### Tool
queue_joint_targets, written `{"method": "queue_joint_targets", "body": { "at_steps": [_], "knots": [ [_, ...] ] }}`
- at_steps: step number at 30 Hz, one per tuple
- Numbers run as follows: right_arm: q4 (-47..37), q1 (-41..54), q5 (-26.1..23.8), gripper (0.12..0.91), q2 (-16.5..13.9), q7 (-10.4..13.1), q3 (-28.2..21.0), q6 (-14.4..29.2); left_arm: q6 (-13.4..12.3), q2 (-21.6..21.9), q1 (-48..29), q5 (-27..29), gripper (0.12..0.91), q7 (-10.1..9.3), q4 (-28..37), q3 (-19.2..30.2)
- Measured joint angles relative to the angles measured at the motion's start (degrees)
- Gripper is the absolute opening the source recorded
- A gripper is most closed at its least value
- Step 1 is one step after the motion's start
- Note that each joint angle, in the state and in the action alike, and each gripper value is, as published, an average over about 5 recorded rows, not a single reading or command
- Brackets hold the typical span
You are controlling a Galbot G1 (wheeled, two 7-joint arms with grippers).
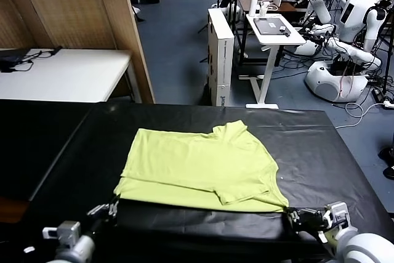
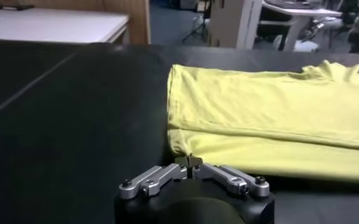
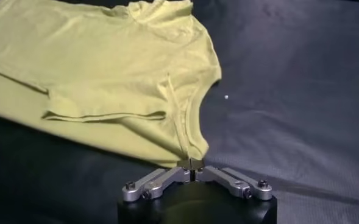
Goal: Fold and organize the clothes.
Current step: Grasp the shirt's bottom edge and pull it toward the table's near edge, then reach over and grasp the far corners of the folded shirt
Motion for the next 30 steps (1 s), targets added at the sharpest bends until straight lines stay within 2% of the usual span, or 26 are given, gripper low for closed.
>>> {"method": "queue_joint_targets", "body": {
  "at_steps": [2, 5, 8, 11, 13, 18, 23, 30],
  "knots": [
    [0.9, -0.5, 0.2, 0.512, 0.0, 0.1, 0.5, 0.0, 2.0, -0.3, 0.1, 0.2, 0.329, -1.07, -0.6, -0.2],
    [2.5, -1.3, 0.7, 0.7, 0.1, 0.2, 1.4, 0.0, 6.9, -1.0, -0.4, 0.7, 0.499, -3.34, -1.8, -0.6],
    [3.7, -1.1, 2.2, 0.847, 0.0, 0.3, 2.4, 0.0, 10.6, -1.4, -1.1, 0.3, 0.689, -4.87, -3.2, -1.4],
    [3.6, 0.8, 4.8, 0.899, -0.2, 0.8, 2.8, 0.0, 11.1, -1.5, -2.1, -1.7, 0.842, -5.58, -4.4, -2.3],
    [2.7, 3.2, 6.4, 0.904, -0.2, 1.2, 2.5, 0.0, 11.1, -1.3, -3.2, -4.0, 0.89, -5.95, -4.8, -2.8],
    [-2.4, 13.2, 8.0, 0.907, -0.6, -0.3, -0.4, 0.0, 10.7, -0.1, -8.3, -8.9, 0.906, -6.33, -3.9, -2.7],
    [-9.6, 25.1, 7.6, 0.907, -1.2, -2.2, -6.2, 0.0, 11.6, 2.5, -15.6, -14.6, 0.907, -6.58, -0.5, -0.9],
    [-20.6, 40.5, 5.4, 0.907, -0.2, -5.6, -17.6, 1.4, 12.8, 6.3, -29.1, -20.0, 0.907, -4.64, 7.9, 3.0]
  ]
}}
